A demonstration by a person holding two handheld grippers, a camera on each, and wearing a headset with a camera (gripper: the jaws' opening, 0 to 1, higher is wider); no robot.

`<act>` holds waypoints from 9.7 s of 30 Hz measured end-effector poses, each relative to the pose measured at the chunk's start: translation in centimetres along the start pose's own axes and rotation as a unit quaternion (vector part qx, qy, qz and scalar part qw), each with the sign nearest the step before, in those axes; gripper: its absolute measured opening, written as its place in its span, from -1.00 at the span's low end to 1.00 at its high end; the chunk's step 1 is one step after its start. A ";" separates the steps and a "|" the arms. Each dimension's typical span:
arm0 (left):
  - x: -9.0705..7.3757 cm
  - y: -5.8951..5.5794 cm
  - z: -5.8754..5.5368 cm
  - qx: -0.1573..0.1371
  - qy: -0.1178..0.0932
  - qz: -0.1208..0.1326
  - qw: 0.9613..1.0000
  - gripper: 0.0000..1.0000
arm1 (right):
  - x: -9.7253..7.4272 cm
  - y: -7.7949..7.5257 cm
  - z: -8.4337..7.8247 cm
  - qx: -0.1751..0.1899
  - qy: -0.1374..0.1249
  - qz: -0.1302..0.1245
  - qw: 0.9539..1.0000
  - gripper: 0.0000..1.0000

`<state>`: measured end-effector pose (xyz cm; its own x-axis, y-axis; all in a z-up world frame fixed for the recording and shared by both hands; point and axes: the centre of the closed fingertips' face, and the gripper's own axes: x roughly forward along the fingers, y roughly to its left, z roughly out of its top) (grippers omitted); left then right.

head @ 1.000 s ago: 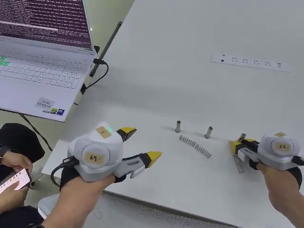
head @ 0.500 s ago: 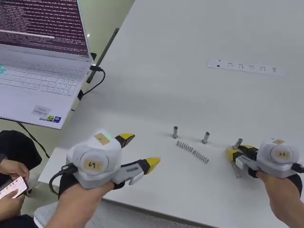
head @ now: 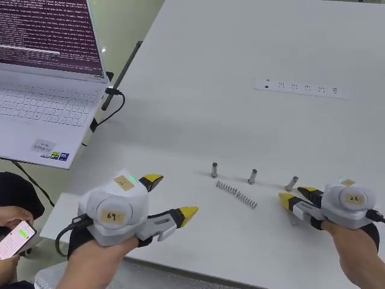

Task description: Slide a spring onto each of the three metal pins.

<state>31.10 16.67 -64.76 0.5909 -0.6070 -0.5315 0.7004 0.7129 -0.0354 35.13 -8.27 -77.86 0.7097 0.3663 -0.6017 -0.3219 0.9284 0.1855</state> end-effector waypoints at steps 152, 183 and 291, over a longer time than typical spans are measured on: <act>11.7 -4.5 -3.6 0.251 0.129 -0.197 0.939 -0.10 | -13.5 6.5 0.1 -0.065 0.008 0.072 0.995 0.18; 16.4 -5.0 -6.1 0.219 0.173 -0.226 0.933 -0.12 | -13.5 5.9 -0.4 -0.057 0.021 0.069 0.996 0.14; 6.7 -7.8 -4.5 0.170 0.123 -0.183 0.960 -0.96 | -10.7 11.3 0.2 -0.075 0.019 0.144 0.987 0.01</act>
<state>27.80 8.64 -71.87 0.1968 -0.6633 -0.7220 0.9583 0.2858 -0.0014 24.02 -1.66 -69.23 0.5520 0.6079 -0.5708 -0.5976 0.7658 0.2377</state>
